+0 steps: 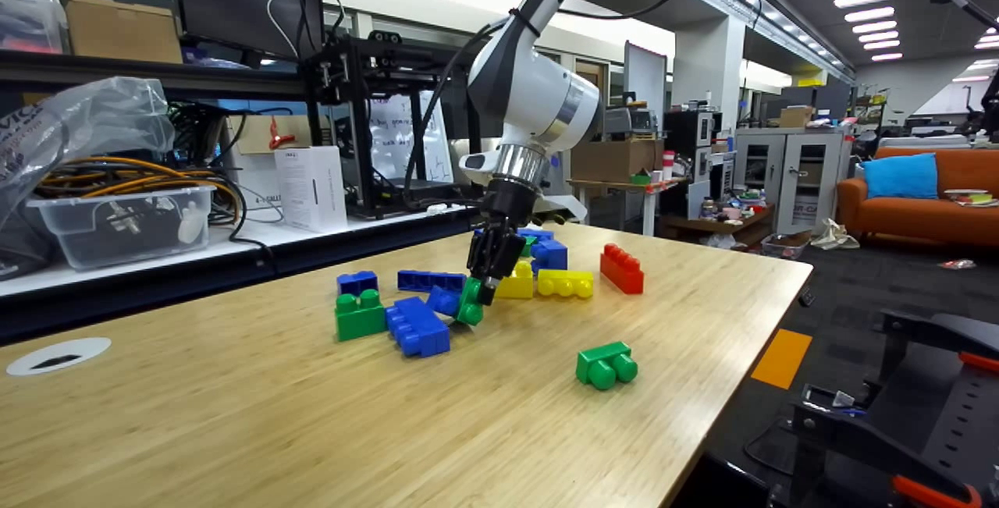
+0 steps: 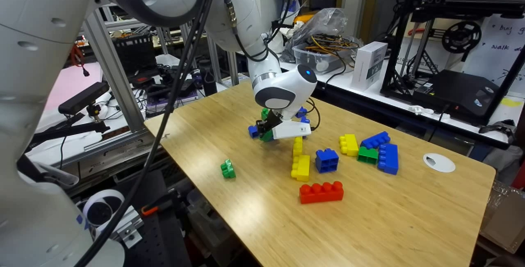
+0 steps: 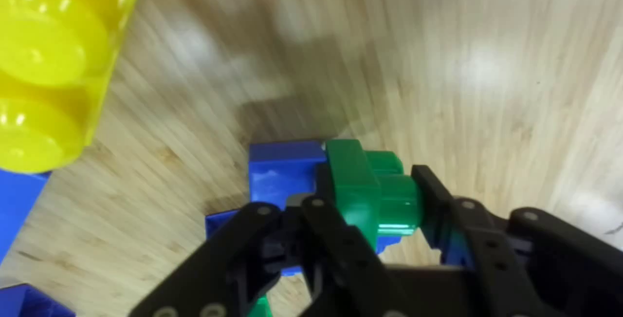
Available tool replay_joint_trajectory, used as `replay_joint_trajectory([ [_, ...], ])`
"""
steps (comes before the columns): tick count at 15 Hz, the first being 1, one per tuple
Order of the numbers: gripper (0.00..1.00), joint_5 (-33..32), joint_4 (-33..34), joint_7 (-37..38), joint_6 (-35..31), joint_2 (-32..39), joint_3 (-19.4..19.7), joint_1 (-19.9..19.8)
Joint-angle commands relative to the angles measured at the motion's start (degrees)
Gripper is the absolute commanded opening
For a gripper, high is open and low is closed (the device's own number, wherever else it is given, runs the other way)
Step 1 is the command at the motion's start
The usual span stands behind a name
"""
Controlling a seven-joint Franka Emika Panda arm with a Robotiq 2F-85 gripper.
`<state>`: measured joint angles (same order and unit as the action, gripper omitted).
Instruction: Separate the blue toy from the green toy
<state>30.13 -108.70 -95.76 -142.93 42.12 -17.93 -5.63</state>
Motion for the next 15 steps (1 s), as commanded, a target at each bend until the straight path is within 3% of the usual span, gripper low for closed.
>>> replay_joint_trajectory([
  [1, 0.18, -0.88, -3.11, 0.74, -13.21, 2.37, -0.62, 0.90],
  [4, 0.18, -4.05, -5.04, 5.25, -18.51, 2.39, 0.30, 2.24],
  [7, 0.18, -11.66, -5.49, 16.32, -16.19, 1.55, 5.32, 6.43],
  [10, 0.18, -19.16, -4.42, 24.37, -10.89, 1.17, 7.13, 7.75],
  [15, 0.18, -24.08, -2.73, 21.20, -2.97, 1.53, 2.97, 3.42],
])
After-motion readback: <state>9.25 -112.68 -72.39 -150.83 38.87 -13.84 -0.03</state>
